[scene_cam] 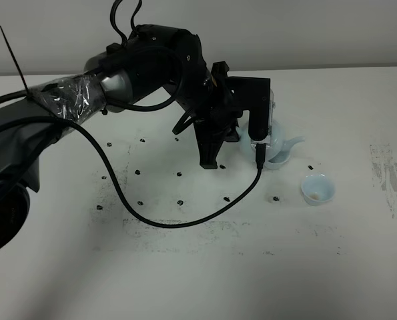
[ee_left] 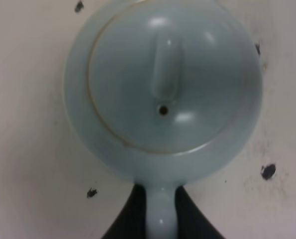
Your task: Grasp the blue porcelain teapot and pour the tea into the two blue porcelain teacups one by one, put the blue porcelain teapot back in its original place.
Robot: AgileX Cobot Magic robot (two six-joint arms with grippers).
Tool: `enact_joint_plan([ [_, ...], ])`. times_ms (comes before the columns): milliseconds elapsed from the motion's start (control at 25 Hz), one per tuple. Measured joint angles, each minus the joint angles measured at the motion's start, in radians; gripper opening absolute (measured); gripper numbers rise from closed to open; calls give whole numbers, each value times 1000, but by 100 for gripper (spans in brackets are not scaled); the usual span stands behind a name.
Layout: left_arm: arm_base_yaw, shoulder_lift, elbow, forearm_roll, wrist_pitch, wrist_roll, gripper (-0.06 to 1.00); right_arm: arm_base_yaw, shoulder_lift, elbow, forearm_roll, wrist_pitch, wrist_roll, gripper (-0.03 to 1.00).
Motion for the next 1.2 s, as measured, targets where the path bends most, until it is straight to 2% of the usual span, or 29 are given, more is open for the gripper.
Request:
enact_joint_plan([
  [280,-26,0,0,80,-6,3,4,0,0,0,0,0,0,52],
  [640,-72,0,0,105,-43,46,4,0,0,0,0,0,0,52],
  [960,-100,0,0,194,-45,50,4,0,0,0,0,0,0,52],
  [1200,-121,0,0,215,-58,52,4,0,0,0,0,0,0,52],
])
